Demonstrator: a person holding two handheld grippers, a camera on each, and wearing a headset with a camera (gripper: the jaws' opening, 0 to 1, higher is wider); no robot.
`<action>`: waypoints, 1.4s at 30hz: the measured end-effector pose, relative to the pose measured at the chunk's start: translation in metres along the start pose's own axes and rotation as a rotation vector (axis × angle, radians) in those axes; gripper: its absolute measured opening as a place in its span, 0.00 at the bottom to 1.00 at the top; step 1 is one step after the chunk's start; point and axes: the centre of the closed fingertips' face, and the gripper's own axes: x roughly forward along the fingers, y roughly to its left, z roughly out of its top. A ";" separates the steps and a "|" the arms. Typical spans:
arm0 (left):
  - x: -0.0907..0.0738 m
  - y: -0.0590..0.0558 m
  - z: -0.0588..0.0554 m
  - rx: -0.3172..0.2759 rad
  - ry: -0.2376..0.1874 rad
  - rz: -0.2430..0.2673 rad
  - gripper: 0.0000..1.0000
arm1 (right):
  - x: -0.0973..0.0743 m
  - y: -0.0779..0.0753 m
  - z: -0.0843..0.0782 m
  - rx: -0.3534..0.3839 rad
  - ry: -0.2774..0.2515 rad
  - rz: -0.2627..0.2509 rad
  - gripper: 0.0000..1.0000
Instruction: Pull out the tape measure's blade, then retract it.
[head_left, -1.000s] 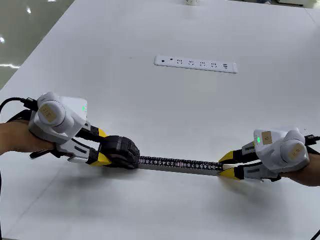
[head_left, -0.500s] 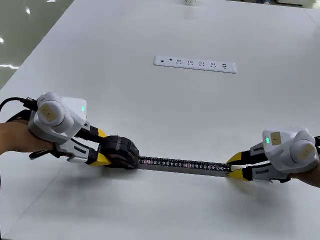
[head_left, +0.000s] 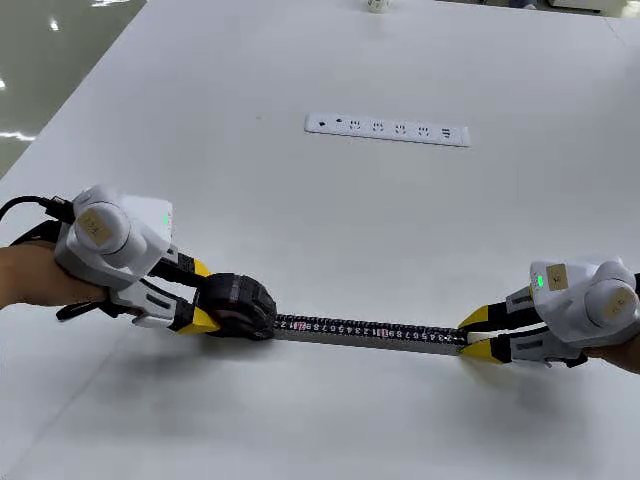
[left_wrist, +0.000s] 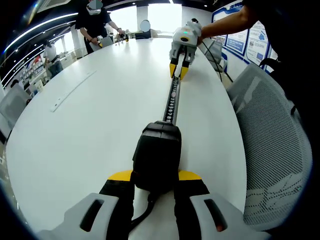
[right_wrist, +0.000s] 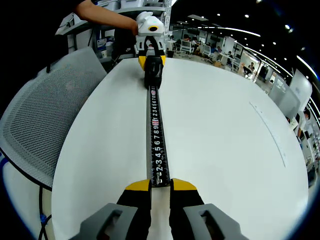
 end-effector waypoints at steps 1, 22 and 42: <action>0.000 0.000 0.000 0.002 0.002 0.000 0.25 | 0.000 0.000 0.000 0.000 0.002 0.000 0.10; 0.002 -0.001 0.001 0.044 0.047 -0.015 0.26 | 0.000 0.001 0.000 -0.018 0.062 0.019 0.12; 0.002 0.000 0.001 0.043 0.084 -0.017 0.29 | -0.009 0.001 -0.005 0.000 0.082 -0.003 0.18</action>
